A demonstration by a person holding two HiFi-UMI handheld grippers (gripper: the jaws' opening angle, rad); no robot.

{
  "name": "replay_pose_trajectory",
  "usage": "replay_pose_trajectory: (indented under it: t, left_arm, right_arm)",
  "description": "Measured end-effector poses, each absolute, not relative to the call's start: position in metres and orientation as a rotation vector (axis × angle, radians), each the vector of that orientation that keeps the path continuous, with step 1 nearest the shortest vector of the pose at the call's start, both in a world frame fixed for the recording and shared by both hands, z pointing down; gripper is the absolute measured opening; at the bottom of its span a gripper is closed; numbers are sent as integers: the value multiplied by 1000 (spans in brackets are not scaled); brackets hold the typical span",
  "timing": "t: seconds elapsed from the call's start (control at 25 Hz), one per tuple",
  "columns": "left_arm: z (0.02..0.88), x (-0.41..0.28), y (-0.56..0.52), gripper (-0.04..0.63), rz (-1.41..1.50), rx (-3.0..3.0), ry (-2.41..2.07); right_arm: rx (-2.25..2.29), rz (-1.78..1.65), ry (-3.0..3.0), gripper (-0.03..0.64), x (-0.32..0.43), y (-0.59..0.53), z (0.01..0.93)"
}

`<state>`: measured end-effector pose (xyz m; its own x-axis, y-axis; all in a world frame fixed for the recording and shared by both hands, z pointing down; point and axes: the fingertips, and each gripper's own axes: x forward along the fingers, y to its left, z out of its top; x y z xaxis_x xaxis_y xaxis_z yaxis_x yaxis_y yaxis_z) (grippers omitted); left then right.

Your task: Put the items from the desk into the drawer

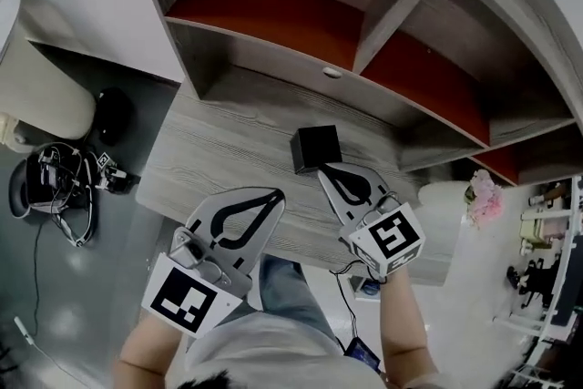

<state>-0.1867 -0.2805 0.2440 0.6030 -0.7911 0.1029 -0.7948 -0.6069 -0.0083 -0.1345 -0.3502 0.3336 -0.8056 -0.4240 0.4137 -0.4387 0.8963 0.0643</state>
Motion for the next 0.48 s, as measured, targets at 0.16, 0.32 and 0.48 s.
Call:
replay_pose_trajectory:
  t: [0.16,0.32,0.48]
  left_arm:
    - [261,-182,-296,9,187,2720,-1404]
    - [278,-178,-305,8,209,2666,-1416]
    - [293,-173,-310,8,219,2628,-1414]
  right_arm:
    - [525,46,-2575,21,-132,-364,365]
    - [426,16,-2502,29,-126,-370,396]
    - [327,-89,-2401,37,-121,-372,421]
